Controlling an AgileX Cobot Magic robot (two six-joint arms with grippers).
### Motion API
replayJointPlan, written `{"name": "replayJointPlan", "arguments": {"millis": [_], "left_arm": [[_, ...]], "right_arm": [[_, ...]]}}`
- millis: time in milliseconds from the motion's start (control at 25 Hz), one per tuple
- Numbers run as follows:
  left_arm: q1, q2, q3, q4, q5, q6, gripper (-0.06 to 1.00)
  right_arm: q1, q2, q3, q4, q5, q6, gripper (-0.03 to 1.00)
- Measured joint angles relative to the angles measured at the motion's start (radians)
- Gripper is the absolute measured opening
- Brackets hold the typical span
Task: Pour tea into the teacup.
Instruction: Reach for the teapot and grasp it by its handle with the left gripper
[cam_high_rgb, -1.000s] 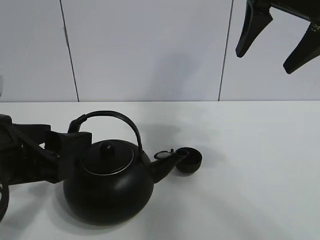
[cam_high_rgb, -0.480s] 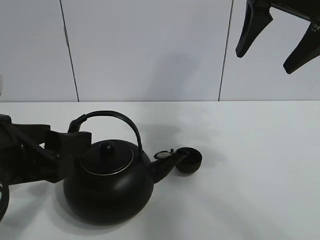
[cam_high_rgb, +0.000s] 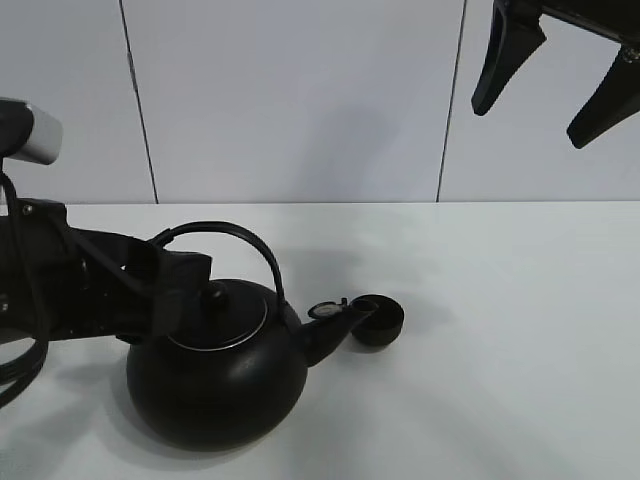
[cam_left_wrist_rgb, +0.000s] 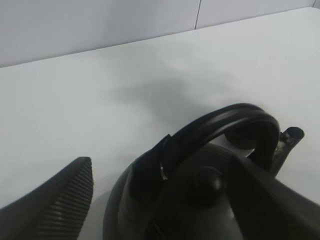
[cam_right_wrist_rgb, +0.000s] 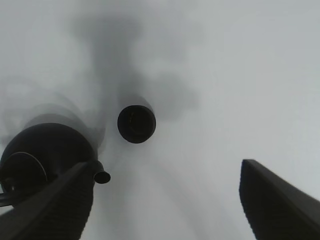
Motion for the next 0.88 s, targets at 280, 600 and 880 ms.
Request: {"name": "replayJointPlan", "arguments": {"millis": [280, 600, 880], "left_arm": [[0.033, 0.0, -0.007, 0.008, 0.063, 0.053, 0.51], [0.111, 0.0, -0.007, 0.127, 0.097, 0.012, 0.5], [0.116, 0.0, -0.012, 0.141, 0.1, 0.027, 0.5]], "right_arm": [[0.0, 0.0, 0.0, 0.0, 0.002, 0.0, 0.56], [0.0, 0.0, 0.0, 0.0, 0.002, 0.0, 0.56], [0.0, 0.0, 0.0, 0.0, 0.002, 0.0, 0.56]]}}
